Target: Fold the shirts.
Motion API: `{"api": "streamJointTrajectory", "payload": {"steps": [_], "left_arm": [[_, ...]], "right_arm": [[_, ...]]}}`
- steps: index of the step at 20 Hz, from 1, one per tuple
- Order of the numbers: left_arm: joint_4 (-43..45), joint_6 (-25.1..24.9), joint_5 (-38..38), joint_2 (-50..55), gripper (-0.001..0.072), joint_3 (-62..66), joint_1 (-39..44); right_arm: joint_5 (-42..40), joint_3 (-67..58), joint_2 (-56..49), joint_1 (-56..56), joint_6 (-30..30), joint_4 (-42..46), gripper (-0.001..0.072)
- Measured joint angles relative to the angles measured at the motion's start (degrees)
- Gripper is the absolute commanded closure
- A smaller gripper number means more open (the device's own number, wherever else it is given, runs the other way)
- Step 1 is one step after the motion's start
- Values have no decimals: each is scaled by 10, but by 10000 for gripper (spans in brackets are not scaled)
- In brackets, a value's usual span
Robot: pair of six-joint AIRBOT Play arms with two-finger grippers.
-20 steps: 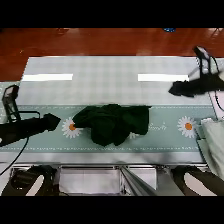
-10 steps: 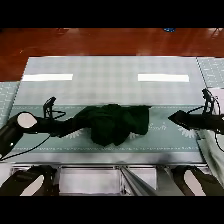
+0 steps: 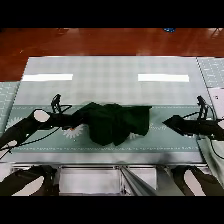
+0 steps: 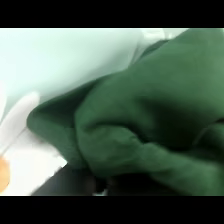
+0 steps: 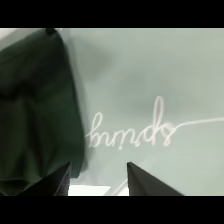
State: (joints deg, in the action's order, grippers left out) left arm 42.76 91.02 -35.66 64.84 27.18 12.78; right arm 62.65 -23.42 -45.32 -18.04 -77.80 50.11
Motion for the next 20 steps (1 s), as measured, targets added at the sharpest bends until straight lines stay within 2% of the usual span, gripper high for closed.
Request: {"api": "streamJointTrajectory", "payload": {"steps": [3, 8, 13, 14, 15, 16, 20], "left_arm": [[-9, -16, 23, 10, 690, 3, 5], [-13, -37, 14, 14, 689, 4, 8], [-16, -47, -4, 14, 689, 4, 15], [-16, -47, -3, 14, 690, 4, 17], [-16, -47, -3, 14, 690, 4, 17], [-17, -47, -3, 14, 689, 4, 18], [-16, -52, -21, 9, 689, 20, -2]], "right_arm": [[-21, 17, -14, 39, 0, -22, 305], [-72, 25, -85, 127, -23, -45, 306], [-138, -2, -181, 201, -4, -136, 318], [-150, -14, -204, 218, 4, -155, 404], [-163, -28, -226, 234, 14, -169, 580], [-172, -41, -245, 247, 25, -177, 685], [-153, -124, -286, 274, 83, -225, 686]]}}
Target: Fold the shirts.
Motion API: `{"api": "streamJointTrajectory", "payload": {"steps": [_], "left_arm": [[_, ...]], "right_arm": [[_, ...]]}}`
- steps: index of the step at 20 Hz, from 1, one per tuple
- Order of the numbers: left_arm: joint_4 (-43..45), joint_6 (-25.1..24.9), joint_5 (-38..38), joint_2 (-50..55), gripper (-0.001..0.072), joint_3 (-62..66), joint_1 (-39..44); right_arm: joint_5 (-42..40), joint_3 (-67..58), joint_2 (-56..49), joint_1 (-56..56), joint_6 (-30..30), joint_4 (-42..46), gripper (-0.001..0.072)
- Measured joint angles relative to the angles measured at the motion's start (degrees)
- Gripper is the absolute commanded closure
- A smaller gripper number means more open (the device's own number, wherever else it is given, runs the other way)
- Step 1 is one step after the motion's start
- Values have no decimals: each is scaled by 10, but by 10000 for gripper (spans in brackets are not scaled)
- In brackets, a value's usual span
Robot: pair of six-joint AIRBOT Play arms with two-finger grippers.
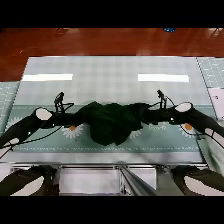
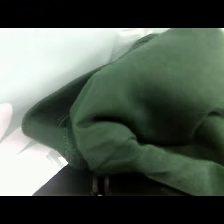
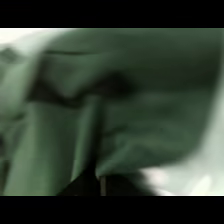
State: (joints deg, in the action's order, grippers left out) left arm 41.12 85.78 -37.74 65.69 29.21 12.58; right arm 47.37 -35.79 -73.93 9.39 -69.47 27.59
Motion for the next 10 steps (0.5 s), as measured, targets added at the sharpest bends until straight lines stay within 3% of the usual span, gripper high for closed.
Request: {"api": "streamJointTrajectory", "payload": {"steps": [3, 10], "left_arm": [[0, -14, -29, -32, 690, 52, -52], [-17, -25, -91, -132, 690, 329, -226]], "right_arm": [[38, -111, 6, -22, 6, 7, 686], [139, -488, 53, -113, -70, 142, 686]]}}
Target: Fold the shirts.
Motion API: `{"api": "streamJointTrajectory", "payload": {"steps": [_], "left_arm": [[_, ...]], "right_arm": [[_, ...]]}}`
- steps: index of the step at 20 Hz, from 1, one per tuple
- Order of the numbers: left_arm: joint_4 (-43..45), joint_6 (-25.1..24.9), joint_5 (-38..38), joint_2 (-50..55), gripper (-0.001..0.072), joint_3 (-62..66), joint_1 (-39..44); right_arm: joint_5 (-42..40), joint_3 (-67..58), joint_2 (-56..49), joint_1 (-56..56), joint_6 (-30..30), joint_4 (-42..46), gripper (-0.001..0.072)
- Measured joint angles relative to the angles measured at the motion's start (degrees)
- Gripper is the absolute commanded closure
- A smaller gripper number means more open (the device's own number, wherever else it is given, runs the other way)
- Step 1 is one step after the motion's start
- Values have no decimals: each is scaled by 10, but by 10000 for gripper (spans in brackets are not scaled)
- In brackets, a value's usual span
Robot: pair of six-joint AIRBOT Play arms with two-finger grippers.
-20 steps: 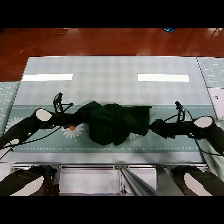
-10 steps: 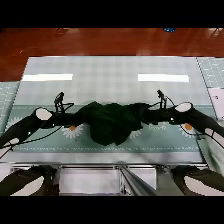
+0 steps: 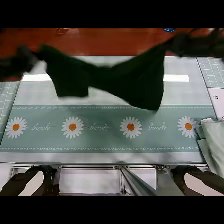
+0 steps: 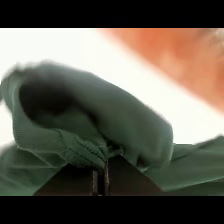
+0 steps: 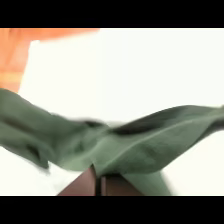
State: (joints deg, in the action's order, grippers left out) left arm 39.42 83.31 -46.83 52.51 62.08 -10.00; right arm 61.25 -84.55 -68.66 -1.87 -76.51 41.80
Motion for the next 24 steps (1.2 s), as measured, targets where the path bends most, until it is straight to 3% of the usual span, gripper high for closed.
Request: {"api": "streamJointTrajectory", "payload": {"steps": [3, 7, 12, 18, 24], "left_arm": [[-3, -9, -41, -23, 690, 137, -55], [12, -16, -114, -52, 689, 274, -107], [122, -13, -239, -125, 689, 313, -125], [275, 43, -304, -271, 690, 121, -67], [291, 63, -319, -318, 690, -198, -31]], "right_arm": [[39, -119, 46, -19, -12, 55, 686], [81, -185, 138, -27, -24, 150, 686], [145, -201, 250, -30, -52, 269, 686], [219, -63, 354, -30, -116, 391, 686], [164, 167, 341, -30, -127, 349, 686]]}}
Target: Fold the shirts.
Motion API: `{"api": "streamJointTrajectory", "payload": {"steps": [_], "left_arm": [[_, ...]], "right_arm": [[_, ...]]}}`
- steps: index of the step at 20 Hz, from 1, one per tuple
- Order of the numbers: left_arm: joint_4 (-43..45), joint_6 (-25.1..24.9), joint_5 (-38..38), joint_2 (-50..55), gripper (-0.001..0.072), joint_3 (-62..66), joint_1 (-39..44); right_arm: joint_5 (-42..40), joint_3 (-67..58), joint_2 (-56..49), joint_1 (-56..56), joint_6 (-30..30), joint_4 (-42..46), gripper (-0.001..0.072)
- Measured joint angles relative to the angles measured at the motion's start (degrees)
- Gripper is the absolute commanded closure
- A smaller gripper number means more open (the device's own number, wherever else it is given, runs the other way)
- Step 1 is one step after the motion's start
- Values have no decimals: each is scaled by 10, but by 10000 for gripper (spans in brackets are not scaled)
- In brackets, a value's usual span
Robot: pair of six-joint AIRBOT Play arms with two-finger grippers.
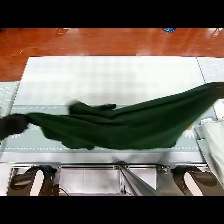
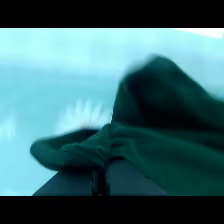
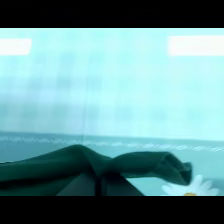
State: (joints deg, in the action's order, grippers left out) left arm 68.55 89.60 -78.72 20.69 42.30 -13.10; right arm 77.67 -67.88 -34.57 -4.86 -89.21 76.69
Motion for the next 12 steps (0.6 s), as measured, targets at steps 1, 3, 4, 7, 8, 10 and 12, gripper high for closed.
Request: {"api": "streamJointTrajectory", "payload": {"steps": [1, 3, 4, 7, 8, 10, 12], "left_arm": [[-9, 2, 20, 9, 689, -38, 2], [-38, 0, 81, 43, 690, -99, 4], [-52, -4, 118, 65, 689, -115, 5], [-80, -13, 219, 157, 689, -135, 6], [-87, -15, 244, 195, 689, -136, 6], [-104, -25, 284, 269, 689, -129, 6], [-124, -40, 311, 337, 439, -111, 6]], "right_arm": [[-22, 23, -27, 0, 9, -13, 686], [-67, 44, -94, 0, 30, -43, 686], [-87, 45, -133, 0, 40, -56, 686], [-138, 15, -272, 0, 62, -100, 686], [-148, -3, -317, 0, 66, -112, 686], [-160, -43, -405, 0, 71, -139, 685], [-165, -84, -479, 0, 72, -166, 406]]}}
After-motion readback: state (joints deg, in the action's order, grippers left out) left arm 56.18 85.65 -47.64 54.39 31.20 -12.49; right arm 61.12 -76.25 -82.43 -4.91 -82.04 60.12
